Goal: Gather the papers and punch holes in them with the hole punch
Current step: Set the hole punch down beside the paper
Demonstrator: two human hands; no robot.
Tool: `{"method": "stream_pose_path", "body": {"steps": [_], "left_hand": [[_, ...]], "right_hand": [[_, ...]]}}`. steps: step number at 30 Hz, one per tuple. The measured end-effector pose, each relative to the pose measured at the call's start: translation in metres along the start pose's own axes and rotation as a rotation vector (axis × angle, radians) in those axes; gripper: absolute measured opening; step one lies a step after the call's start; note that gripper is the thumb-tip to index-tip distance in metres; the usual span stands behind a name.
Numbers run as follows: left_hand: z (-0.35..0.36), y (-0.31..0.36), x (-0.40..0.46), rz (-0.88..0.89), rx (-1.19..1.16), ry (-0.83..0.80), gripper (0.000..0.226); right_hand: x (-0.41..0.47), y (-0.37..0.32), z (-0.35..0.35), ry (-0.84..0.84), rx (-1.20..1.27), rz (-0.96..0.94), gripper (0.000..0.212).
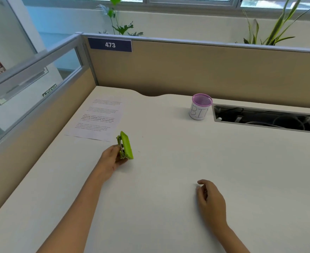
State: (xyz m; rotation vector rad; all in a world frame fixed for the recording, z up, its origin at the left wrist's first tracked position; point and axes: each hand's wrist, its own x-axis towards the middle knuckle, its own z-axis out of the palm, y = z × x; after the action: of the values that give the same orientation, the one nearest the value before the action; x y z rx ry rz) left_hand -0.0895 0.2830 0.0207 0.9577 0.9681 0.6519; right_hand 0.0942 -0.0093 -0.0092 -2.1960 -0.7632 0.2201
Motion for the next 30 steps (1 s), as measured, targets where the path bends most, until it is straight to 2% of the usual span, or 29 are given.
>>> {"method": "stream_pose_path", "body": {"steps": [6,9,11,17,19,20,22,25,27,30], "left_hand": [[0.009,-0.014,-0.023,-0.139,-0.31,-0.099,0.031],[0.008,-0.019,-0.027,-0.207,-0.512,-0.17,0.044],[0.008,-0.018,-0.029,-0.242,-0.617,-0.243,0.039],[0.009,-0.005,-0.026,-0.219,-0.661,-0.4,0.036],[0.006,0.001,-0.02,-0.213,-0.566,-0.41,0.053],[0.004,0.004,-0.015,-0.209,-0.473,-0.376,0.05],[0.0,0.012,-0.003,-0.169,-0.254,-0.272,0.029],[-0.004,0.026,0.018,-0.088,0.106,-0.1,0.014],[-0.005,0.035,0.031,-0.013,0.368,-0.017,0.01],[-0.002,0.045,0.048,0.116,0.735,0.021,0.017]], "right_hand": [[0.0,-0.001,0.001,0.002,-0.011,-0.003,0.018],[-0.001,-0.001,0.002,0.004,-0.018,0.002,0.018],[-0.002,-0.001,0.002,0.01,-0.028,0.006,0.018],[-0.004,-0.003,0.004,0.027,-0.076,0.033,0.018],[-0.004,-0.006,0.005,0.036,-0.092,0.043,0.017],[-0.004,-0.007,0.006,0.044,-0.099,0.048,0.016],[-0.005,-0.01,0.008,0.063,-0.115,0.055,0.016],[-0.005,-0.013,0.01,0.077,-0.15,0.075,0.017],[-0.005,-0.014,0.012,0.083,-0.168,0.091,0.019],[-0.004,-0.016,0.015,0.096,-0.185,0.116,0.02]]}}
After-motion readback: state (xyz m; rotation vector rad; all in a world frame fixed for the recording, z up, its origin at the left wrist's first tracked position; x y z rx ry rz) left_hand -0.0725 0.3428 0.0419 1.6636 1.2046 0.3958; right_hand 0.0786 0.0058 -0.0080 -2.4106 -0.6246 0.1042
